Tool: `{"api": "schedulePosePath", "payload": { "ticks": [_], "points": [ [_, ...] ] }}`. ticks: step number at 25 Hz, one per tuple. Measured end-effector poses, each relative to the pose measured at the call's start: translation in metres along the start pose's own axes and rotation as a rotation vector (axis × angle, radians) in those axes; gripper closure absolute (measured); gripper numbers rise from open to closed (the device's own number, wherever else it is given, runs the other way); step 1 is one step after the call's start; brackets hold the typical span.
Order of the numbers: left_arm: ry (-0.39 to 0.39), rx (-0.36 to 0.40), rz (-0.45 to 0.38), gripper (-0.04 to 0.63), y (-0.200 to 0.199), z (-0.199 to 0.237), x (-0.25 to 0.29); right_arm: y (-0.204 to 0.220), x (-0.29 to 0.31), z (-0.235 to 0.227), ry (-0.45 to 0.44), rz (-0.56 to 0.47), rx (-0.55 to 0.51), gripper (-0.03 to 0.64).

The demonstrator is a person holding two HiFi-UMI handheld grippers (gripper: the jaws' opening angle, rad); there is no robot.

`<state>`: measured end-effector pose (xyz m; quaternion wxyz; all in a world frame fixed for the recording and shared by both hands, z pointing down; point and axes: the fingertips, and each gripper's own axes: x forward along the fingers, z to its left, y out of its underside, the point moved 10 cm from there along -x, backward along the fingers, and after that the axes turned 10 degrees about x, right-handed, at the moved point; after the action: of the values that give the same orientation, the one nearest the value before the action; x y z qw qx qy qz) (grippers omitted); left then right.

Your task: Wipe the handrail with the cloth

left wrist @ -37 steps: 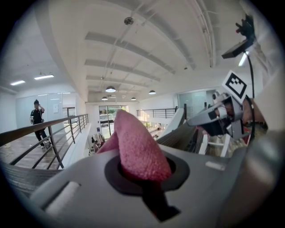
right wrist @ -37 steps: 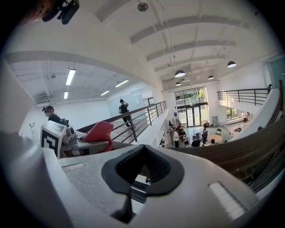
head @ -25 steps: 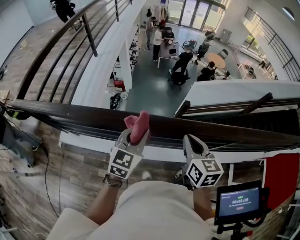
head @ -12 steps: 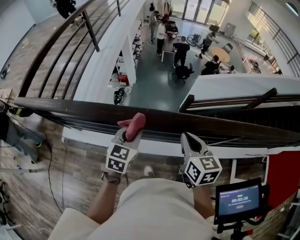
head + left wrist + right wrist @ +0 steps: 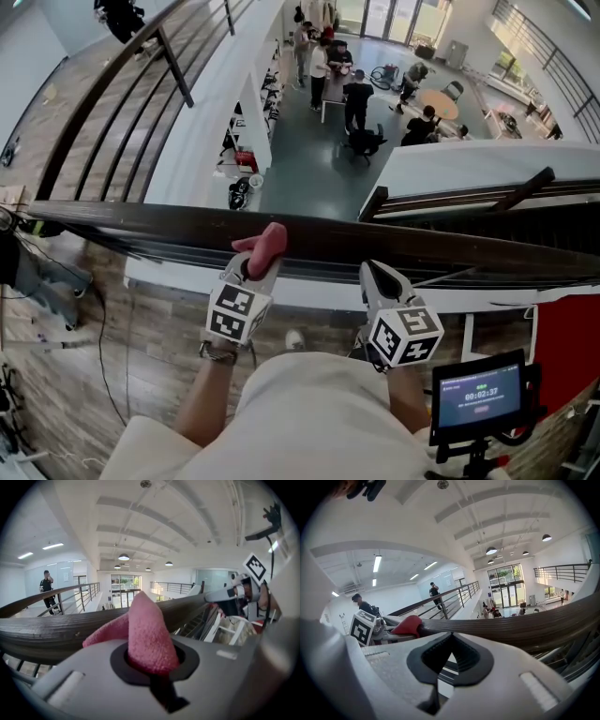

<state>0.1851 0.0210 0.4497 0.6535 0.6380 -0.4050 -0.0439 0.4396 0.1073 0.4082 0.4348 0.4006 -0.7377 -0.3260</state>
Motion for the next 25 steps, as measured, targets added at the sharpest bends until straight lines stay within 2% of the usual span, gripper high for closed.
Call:
{"api": "schedulePosePath", "payload": {
  "ticks": [10,15,25],
  "points": [
    [-0.049,-0.06,0.009,0.56,-0.006,-0.012,0.009,-0.007,-0.013,-0.028,-0.029,0.019,-0.005,0.614],
    [-0.068,-0.066,0.018,0.56,-0.01,-0.016,0.012,-0.01,-0.014,-0.032,-0.05,0.025,-0.011,0.614],
    [-0.052,-0.067,0.016,0.56,-0.013,-0.024,0.017,-0.01,-0.015,-0.036,-0.053,0.032,-0.005,0.614]
  ]
}}
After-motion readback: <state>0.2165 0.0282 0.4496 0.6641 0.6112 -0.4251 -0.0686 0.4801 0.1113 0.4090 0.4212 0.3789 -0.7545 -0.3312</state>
